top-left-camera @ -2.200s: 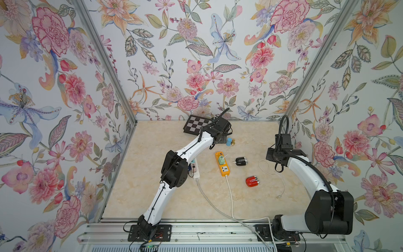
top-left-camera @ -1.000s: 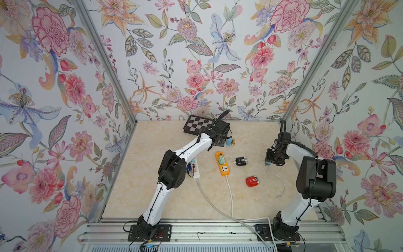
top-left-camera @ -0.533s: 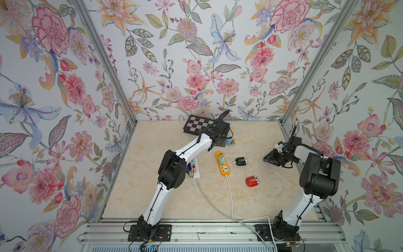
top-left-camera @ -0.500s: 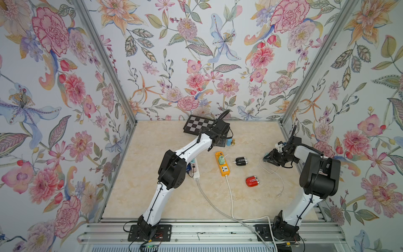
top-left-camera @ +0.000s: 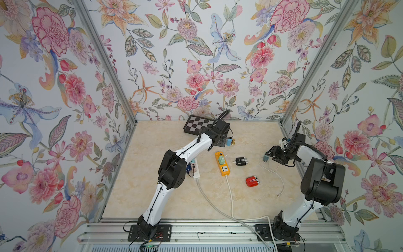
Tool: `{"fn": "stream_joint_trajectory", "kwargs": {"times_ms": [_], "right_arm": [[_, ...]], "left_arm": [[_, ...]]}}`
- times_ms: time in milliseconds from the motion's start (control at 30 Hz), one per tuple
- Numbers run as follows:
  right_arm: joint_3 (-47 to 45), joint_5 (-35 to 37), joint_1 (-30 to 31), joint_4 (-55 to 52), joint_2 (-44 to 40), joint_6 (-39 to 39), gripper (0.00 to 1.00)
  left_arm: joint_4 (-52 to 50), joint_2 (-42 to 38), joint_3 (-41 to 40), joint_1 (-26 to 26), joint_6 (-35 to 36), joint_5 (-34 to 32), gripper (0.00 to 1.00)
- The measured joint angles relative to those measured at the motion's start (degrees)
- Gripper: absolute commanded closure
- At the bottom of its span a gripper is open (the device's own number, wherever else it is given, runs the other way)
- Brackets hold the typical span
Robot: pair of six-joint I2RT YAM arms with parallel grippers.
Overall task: Unplug the electric shaver
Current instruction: Place the plug at the center of the board, then pick up the electric shaver from the center of the board.
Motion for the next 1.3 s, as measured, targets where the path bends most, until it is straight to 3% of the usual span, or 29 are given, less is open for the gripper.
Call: {"fn": "stream_joint_trajectory", "kwargs": {"times_ms": [200,367,533,700,967,1300], "right_arm": [[0.0,6.7,6.3,0.2,-9.2,-3.2,0.33],[-2.4,12.3,18.5,0.9,-14.4,-12.3,0.33],[-7.6,13.1,25.1,2.6,-15.1,-24.4,0.32],[-11.4,9.1,25.8,4.5,-15.0,-36.4,0.33],[-8.7,0.9,25.2,6.7,-9.1,-54.9,0.29],[-1.9,-2.9,25.0,6.2,3.5,-65.8,0.26]], "left_arm": [[-0.3,0.0,0.0,0.5,0.6,0.1,0.0],[1.2,-3.1,-4.3,1.0,3.6,0.2,0.01],[4.5,-9.6,-11.7,1.0,8.7,1.5,0.0],[8.1,-13.9,-15.5,1.0,12.3,3.1,0.01],[12.2,-16.7,-19.6,1.0,15.1,4.9,0.01],[14.0,-18.2,-22.1,1.0,15.3,6.2,0.01]]}}
